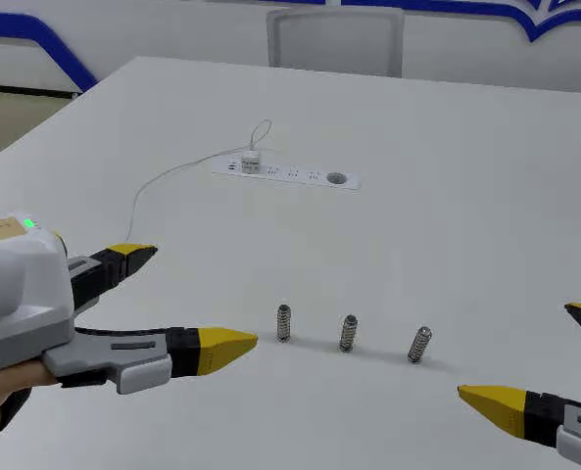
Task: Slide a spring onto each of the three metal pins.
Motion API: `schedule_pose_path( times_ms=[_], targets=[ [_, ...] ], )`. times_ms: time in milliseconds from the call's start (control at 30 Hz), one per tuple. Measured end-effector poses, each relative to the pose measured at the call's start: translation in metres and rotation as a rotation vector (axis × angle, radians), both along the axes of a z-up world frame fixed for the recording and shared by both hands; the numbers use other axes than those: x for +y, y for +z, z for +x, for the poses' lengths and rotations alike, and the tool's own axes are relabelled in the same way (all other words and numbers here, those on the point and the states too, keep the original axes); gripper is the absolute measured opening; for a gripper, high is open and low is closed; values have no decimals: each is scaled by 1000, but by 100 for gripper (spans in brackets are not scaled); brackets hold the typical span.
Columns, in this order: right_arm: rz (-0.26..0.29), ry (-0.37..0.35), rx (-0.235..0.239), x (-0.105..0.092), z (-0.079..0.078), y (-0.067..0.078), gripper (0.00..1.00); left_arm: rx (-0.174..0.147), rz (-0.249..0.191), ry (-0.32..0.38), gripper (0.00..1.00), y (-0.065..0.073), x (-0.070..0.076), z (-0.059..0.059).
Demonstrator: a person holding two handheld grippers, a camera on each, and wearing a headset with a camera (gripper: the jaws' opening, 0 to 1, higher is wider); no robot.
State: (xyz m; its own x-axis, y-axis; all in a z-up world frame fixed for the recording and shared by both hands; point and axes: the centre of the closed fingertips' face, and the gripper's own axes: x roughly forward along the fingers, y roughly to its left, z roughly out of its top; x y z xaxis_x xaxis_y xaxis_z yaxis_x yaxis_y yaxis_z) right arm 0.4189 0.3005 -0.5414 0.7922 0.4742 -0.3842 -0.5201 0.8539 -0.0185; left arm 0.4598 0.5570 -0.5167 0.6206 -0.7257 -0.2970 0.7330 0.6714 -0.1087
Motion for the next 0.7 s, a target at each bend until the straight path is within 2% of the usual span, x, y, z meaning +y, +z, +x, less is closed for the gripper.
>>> schedule_pose_path(
  times_ms=[333, 700],
  targets=[
    [16, -46, 10, -11, -2, -3, 95, 13, 17, -5, 100, -5, 0, 0],
    [12, -54, 13, -7, 1, -5, 99, 17, 20, -10, 100, -7, -1, 1]
  ],
)
